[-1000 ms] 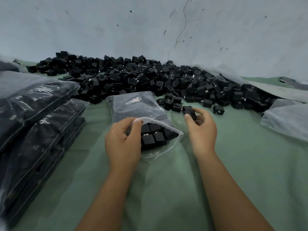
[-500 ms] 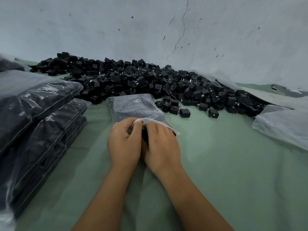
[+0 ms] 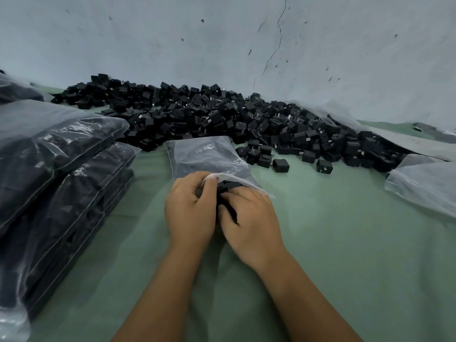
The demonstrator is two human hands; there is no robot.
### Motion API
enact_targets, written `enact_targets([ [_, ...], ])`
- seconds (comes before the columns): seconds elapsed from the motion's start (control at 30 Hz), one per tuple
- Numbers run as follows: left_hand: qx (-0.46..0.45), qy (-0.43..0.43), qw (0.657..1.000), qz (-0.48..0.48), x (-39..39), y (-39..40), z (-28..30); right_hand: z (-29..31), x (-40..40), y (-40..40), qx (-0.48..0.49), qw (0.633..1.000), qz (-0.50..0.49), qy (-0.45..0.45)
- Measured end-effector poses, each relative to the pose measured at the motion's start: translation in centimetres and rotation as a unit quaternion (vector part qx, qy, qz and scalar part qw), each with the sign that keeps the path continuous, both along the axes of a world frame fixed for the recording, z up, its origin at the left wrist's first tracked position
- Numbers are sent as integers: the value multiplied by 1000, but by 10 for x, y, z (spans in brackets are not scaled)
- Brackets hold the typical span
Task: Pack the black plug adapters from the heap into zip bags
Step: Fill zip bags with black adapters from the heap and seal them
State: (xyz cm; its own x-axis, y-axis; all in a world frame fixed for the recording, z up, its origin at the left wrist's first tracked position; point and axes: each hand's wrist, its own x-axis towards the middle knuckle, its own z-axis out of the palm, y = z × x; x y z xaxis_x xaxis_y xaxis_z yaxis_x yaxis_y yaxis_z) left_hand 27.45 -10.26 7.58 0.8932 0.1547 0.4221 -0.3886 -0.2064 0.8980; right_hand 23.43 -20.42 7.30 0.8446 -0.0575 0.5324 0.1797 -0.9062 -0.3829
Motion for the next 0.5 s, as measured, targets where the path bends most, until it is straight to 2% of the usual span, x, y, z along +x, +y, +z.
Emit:
enact_targets([
  [0.1,28,-36,999,11,-4,1,4,5,0,0,-39,998,-3,40],
  [0.2,43,-63,997,16,-6,0,7,6,2,4,-69,994,-47,69],
  [0.37,70,-85,994,13,-6,0,6,16,17,13,-146,969,-106,166],
  [0.5,77,-101,992,18,-4,0,3,27,30,23,-172,966,-109,158],
])
